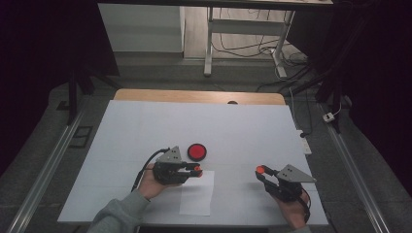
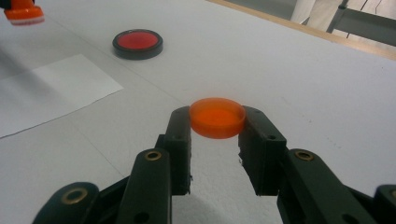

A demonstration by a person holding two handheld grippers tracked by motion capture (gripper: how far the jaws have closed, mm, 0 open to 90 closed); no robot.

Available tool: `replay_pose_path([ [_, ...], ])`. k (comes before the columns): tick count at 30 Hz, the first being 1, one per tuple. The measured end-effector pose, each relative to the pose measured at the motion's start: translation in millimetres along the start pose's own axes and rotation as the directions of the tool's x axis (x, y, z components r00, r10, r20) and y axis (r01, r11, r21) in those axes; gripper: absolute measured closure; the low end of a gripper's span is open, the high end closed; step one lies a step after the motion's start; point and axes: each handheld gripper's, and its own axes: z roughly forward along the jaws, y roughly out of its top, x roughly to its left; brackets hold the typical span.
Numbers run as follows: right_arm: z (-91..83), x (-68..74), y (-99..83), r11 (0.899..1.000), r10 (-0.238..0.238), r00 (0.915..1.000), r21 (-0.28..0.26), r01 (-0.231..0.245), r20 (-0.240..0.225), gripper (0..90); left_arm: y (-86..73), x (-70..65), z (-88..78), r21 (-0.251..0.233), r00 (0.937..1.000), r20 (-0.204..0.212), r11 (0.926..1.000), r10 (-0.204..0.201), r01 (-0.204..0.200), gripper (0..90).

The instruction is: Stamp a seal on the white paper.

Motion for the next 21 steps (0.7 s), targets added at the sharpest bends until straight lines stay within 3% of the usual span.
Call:
replay_pose_path([
  [21, 0.6, 0.9, 0.0, 1.0, 0.003, 1.0, 0.001, -0.003, -0.003, 64.7, -9.7, -4.1, 12.7, 0.079, 0.9999, -0.009, 0.9969, -0.005, 0.006, 72.2],
])
